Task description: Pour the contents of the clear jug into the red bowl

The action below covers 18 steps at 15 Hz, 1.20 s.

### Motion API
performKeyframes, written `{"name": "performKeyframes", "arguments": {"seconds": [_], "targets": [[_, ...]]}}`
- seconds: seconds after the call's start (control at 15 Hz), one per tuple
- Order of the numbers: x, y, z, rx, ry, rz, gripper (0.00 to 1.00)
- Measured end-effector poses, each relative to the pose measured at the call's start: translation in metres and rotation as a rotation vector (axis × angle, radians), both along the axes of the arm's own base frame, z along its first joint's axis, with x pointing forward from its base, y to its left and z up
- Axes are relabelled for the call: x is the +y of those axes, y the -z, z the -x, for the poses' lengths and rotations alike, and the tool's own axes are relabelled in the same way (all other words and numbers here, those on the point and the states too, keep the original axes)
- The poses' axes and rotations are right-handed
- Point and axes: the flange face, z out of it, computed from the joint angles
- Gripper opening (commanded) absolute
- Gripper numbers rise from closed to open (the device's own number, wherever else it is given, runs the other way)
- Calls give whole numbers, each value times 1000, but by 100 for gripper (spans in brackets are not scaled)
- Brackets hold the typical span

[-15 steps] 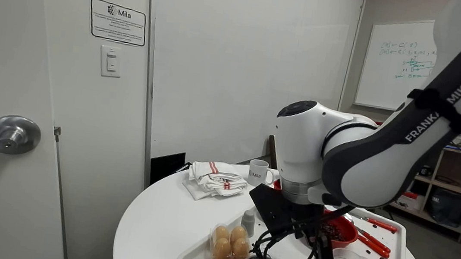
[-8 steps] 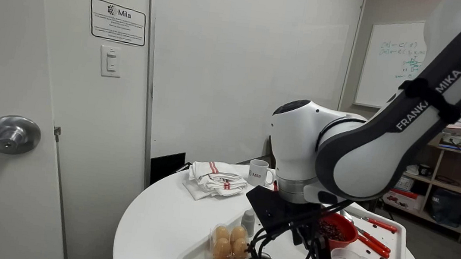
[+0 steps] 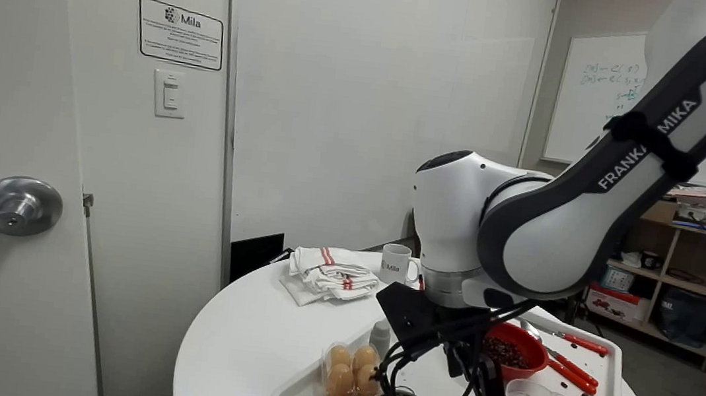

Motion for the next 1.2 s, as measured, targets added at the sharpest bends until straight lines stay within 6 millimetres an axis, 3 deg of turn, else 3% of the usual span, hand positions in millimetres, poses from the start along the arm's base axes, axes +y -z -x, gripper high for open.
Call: {"name": "performKeyframes", "arguments": {"seconds": [0.47,1.2], "targets": [[-9,-3,2,53,82,18,100],[-1,-7,2,69,145,-19,100]]}}
